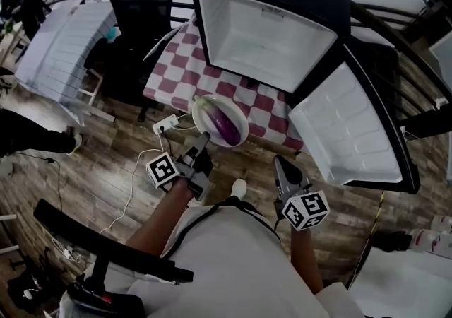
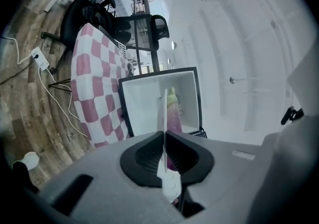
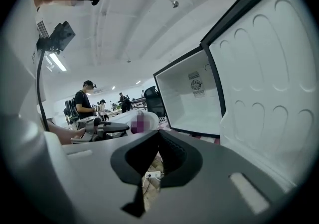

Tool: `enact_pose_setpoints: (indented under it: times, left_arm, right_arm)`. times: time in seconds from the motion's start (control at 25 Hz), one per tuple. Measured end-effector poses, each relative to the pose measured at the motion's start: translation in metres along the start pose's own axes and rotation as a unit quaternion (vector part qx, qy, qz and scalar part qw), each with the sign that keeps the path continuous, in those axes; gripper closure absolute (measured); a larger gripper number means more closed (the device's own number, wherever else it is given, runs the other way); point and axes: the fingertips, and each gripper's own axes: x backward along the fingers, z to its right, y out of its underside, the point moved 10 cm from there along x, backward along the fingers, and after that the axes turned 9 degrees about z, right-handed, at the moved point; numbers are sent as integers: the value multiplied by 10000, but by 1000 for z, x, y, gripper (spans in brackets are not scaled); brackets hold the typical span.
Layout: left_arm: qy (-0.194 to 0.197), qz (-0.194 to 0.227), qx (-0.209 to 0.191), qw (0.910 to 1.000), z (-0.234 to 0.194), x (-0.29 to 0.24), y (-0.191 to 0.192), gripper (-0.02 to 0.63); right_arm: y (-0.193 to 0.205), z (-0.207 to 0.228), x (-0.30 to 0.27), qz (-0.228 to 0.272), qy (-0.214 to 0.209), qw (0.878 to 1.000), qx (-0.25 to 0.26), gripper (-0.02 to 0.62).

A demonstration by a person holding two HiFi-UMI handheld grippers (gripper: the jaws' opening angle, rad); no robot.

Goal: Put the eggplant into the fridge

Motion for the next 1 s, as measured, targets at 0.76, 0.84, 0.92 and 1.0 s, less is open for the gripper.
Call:
enact_pose_setpoints:
  times: [0.76,0.84,0.92,1.0]
  left_arm:
    - [-65,488,-92,9987,2,-57,23,583]
    - [-80,510,-103,9986,2,-54,23,583]
    - [-111,519,-126,9985,2,-51,23,583]
    - [-119,513,-122,9985,1,-49,23,583]
  right_arm:
    - [-16,63,-32,-235,-738,9970,38,589]
    - [-13,61,-32,-265,-778,9966,2,589]
    - [-8,58,-32,-297,-811,9963,-36,589]
    - [-4,56,-32,-319,-815,9961,-75,589]
